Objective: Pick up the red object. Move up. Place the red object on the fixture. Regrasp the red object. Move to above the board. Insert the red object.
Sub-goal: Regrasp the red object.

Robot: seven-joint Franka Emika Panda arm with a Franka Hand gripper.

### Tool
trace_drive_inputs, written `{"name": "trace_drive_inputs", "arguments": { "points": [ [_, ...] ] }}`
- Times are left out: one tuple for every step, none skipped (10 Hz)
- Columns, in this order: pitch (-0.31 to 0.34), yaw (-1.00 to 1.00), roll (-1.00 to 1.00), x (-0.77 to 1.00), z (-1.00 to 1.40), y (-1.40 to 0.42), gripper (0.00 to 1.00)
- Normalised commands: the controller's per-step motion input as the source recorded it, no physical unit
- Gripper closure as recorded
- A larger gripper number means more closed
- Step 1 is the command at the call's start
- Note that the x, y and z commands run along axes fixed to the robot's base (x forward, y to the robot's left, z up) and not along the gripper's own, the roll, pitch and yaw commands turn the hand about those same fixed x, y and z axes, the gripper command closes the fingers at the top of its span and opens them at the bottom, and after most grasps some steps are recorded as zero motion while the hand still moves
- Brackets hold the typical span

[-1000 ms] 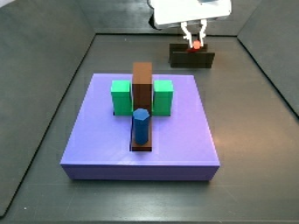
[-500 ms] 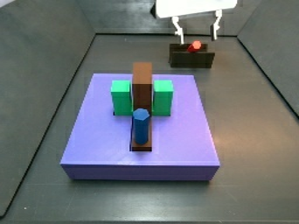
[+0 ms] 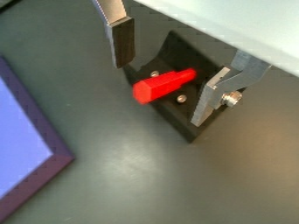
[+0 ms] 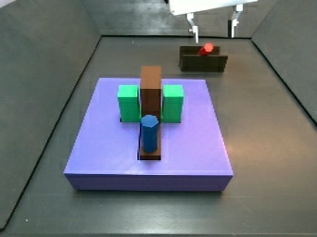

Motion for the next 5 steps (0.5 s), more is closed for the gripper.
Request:
{"name": "trace_drive_inputs", "arguments": {
  "points": [
    [0.054, 0.05, 1.0, 0.08, 0.01, 0.0, 0.0],
    [0.086, 0.04, 1.0, 0.02, 0.0, 0.0, 0.0],
    [0.149, 0.05, 1.0, 0.0, 0.0, 0.07, 0.0],
    [0.18, 0.06, 1.0, -0.01, 0.01, 0.06, 0.0],
    [0.183, 0.08, 1.0, -0.02, 0.0, 0.06, 0.0]
  ]
}}
